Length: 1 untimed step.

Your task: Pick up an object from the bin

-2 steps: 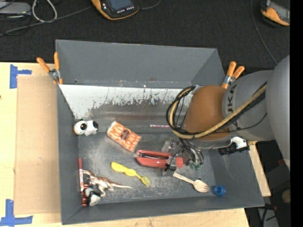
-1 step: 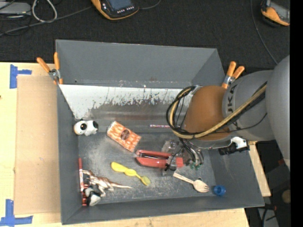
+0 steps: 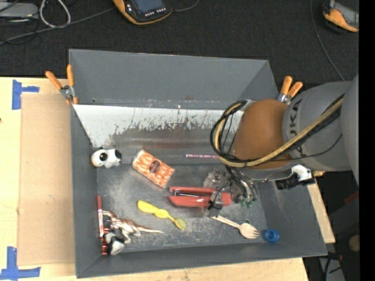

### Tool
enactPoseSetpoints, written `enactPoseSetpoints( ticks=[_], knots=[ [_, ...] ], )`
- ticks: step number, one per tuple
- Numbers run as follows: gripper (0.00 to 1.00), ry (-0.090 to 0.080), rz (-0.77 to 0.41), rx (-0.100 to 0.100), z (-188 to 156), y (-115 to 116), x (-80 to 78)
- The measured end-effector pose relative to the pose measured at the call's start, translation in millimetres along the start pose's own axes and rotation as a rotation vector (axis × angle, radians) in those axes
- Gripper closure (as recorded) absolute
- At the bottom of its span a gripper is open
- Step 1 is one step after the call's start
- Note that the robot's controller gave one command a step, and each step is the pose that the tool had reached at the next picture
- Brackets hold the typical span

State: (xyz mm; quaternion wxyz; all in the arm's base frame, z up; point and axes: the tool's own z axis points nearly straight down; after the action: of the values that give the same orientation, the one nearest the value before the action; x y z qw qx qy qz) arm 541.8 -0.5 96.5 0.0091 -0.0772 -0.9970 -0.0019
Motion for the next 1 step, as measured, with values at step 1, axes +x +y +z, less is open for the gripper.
enactPoseSetpoints(
  ticks=[1],
  knots=[
    [1.00, -0.009, 0.000, -0.001, -35.7, 0.3, -2.1]
  ],
)
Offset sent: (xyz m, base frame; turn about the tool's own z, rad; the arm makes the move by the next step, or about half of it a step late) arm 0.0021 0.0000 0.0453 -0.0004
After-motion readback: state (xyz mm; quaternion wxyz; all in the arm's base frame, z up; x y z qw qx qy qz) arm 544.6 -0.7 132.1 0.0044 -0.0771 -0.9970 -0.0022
